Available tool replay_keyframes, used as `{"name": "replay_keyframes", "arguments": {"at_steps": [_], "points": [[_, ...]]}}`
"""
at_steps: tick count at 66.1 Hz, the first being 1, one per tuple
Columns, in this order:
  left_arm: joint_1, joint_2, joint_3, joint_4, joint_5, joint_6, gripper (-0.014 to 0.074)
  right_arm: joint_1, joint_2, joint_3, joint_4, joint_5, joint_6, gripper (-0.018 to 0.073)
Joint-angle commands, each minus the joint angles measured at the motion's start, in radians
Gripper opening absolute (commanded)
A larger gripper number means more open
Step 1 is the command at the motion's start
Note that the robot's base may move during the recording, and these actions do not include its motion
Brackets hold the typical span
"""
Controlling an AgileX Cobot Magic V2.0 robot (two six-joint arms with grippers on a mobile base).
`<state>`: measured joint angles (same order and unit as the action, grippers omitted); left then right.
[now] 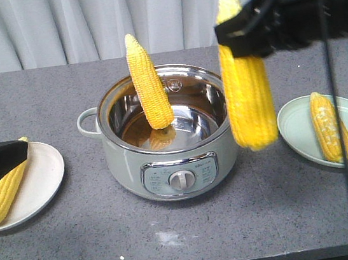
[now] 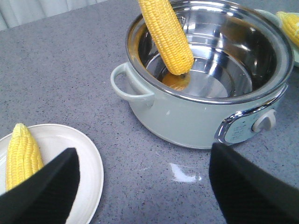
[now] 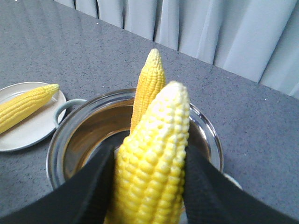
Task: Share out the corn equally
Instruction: 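Lift the grasped cob up out of the pot with the right gripper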
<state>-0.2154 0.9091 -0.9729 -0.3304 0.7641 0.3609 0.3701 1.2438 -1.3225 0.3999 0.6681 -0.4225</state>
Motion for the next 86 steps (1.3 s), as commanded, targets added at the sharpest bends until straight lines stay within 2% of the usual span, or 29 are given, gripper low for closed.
{"name": "replay_keyframes", "arguments": {"at_steps": [1,31,57,67,76,86], "points": [[-0.005,-0.008,-0.023,-0.027,-0.063,0.001,0.0554,-0.004,-0.11,0.058,0.019,-0.087,-0.012,0.0151],[-0.005,-0.008,-0.023,-0.027,-0.063,0.001,0.0554,-0.004,-0.398,0.344,0.018,-0.027,-0.009,0.0151],[-0.005,-0.008,-0.023,-0.029,-0.101,-0.001,0.0554,-0.004,-0.447,0.383,0.016,0.037,-0.01,0.0151],[-0.005,-0.008,-0.026,-0.083,-0.123,-0.002,0.0554,-0.004,-0.447,0.383,0.018,0.034,-0.01,0.0151],[-0.005,-0.007,-0.062,-0.131,-0.119,0.043,0.0554,-0.004,-0.447,0.383,0.018,0.035,-0.01,0.0151],[-0.005,0.015,-0.183,-0.211,-0.095,0.102,0.0554,-0.004,-0.447,0.383,0.018,0.035,-0.01,0.0151]]}}
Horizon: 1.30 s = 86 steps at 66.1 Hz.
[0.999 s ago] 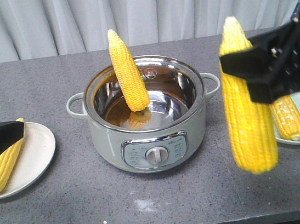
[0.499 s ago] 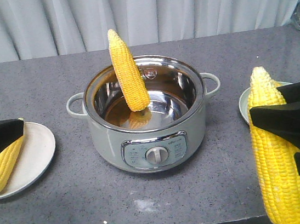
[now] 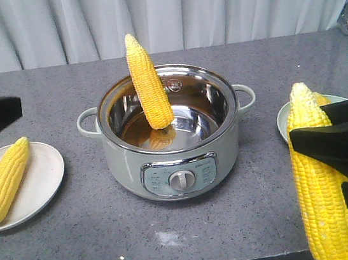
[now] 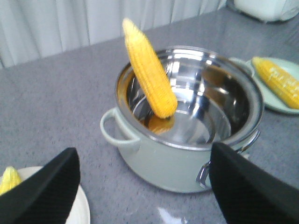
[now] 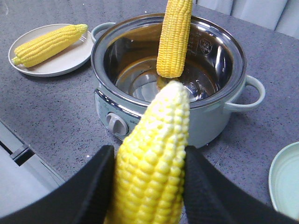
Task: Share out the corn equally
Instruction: 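Move the left gripper down to the last cob in the pot and grasp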
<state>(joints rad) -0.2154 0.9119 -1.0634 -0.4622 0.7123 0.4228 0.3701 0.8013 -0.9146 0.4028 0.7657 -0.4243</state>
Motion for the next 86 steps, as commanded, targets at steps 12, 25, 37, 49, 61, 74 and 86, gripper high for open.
{"name": "replay_keyframes", "arguments": {"at_steps": [12,25,37,49,61,74,86], "points": [[-0.005,0.107,-0.269,-0.236,0.094,0.154,0.0554,-0.004,-0.005,-0.025,0.015,-0.062,-0.009,0.0151],[-0.01,0.205,-0.379,-0.35,0.158,0.229,0.0554,-0.004,-0.005,-0.025,0.015,-0.062,-0.009,0.0151],[-0.122,0.281,-0.419,-0.334,0.133,0.254,0.0554,-0.004,-0.005,-0.025,0.015,-0.062,-0.009,0.0151],[-0.269,0.36,-0.43,-0.145,0.051,0.171,0.0554,-0.004,-0.005,-0.025,0.015,-0.062,-0.009,0.0151],[-0.394,0.46,-0.482,0.218,0.013,-0.118,0.0554,-0.004,-0.005,-0.025,0.015,-0.062,-0.009,0.0151],[-0.537,0.614,-0.629,0.664,0.114,-0.453,0.0554,-0.004,-0.005,-0.025,0.015,-0.062,-0.009,0.0151],[-0.613,0.77,-0.772,1.0,0.305,-0.698,0.0554,-0.004,-0.005,-0.025,0.015,-0.062,-0.009,0.0151]]}}
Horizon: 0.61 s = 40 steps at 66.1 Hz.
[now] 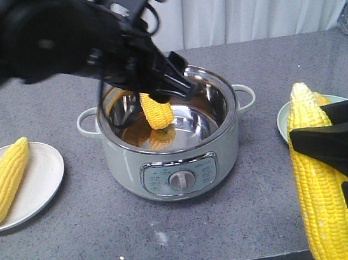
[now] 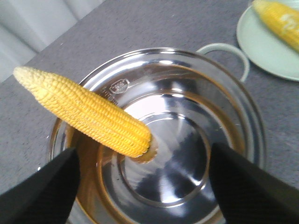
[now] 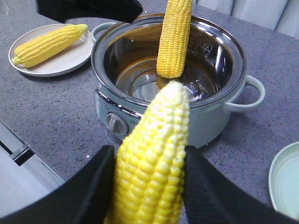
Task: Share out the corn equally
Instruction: 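Move the left gripper down to the last cob in the pot and grasp, then lift the last cob out of the pot with the left gripper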
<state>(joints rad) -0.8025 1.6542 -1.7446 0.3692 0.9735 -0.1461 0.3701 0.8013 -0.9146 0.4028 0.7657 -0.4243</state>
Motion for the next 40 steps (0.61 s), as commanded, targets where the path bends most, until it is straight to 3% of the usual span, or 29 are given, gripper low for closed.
{"name": "replay_keyframes", "arguments": {"at_steps": [1,12,27,40], "points": [[-0.027,0.038,-0.101,0.175,0.057,-0.143,0.0554,-0.004,-0.005,-0.025,0.015,-0.062,-0.009,0.0151],[-0.021,0.139,-0.212,0.197,0.148,-0.241,0.0554,-0.004,-0.005,-0.025,0.015,-0.062,-0.009,0.0151],[0.024,0.193,-0.26,0.184,0.133,-0.419,0.0563,-0.004,-0.005,-0.025,0.015,-0.061,-0.009,0.0151],[0.076,0.204,-0.259,0.105,0.098,-0.49,0.0582,-0.004,-0.005,-0.025,0.015,-0.061,-0.009,0.0151]]}}
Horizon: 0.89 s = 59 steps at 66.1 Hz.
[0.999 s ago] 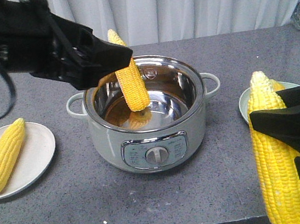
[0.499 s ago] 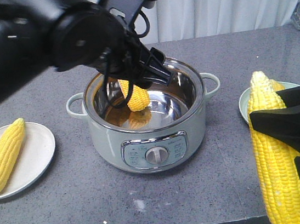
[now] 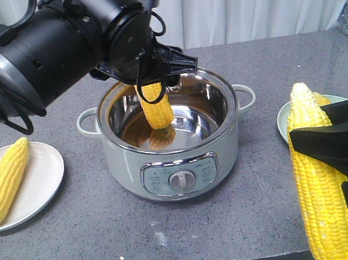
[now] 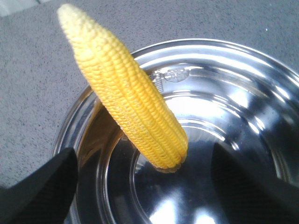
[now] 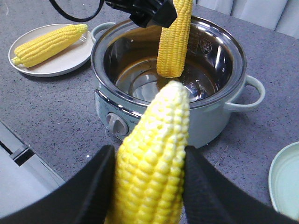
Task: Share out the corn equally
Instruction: 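Lift the last cob out of the pot with the left gripper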
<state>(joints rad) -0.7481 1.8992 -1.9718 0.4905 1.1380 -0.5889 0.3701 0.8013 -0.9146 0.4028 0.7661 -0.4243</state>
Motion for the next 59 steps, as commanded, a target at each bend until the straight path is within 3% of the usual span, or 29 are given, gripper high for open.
{"name": "replay_keyframes", "arguments": {"at_steps": [1,11,59], "points": [[0.025,-0.04,-0.031,-0.023,-0.075,-0.049,0.0582,-0.004,-0.005,-0.025,0.015,-0.062,-0.009,0.0151],[0.038,-0.018,-0.031,-0.047,-0.129,-0.049,0.0582,-0.004,-0.005,-0.025,0.015,-0.062,-0.009,0.0151],[0.089,0.097,-0.031,-0.067,-0.136,-0.053,0.058,-0.004,-0.005,-0.025,0.015,-0.062,-0.009,0.0151]]}}
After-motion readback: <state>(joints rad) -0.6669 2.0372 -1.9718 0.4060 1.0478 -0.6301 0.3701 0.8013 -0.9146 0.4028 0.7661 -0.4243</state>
